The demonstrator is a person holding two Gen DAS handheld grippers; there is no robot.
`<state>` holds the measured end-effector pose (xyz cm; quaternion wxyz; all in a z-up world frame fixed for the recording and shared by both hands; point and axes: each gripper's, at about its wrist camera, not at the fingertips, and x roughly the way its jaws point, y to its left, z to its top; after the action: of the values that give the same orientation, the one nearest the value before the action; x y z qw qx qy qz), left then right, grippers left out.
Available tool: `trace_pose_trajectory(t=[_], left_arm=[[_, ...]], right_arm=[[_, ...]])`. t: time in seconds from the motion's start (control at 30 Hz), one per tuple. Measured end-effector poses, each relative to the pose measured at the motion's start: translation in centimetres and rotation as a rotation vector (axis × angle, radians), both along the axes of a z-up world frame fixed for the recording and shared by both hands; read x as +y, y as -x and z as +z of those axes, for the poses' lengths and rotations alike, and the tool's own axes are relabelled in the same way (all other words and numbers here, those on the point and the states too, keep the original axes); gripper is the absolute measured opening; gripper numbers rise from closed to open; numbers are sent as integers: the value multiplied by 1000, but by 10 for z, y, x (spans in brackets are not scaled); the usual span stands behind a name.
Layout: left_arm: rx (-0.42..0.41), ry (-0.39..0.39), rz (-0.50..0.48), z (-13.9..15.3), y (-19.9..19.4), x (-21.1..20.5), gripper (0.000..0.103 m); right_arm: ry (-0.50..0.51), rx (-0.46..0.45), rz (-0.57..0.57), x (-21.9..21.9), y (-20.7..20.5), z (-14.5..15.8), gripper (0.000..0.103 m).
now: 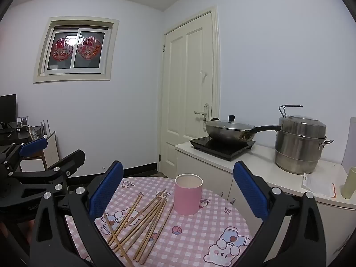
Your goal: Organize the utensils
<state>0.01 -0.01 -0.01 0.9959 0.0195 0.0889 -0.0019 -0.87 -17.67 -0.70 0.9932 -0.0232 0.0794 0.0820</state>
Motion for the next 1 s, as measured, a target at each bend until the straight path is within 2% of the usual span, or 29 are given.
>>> trace_pose_trajectory(t=[1.0], left_arm=[[4,1,-1,-1,2,-3,97]], right_arm=[[4,-5,-3,1,5,3,96]])
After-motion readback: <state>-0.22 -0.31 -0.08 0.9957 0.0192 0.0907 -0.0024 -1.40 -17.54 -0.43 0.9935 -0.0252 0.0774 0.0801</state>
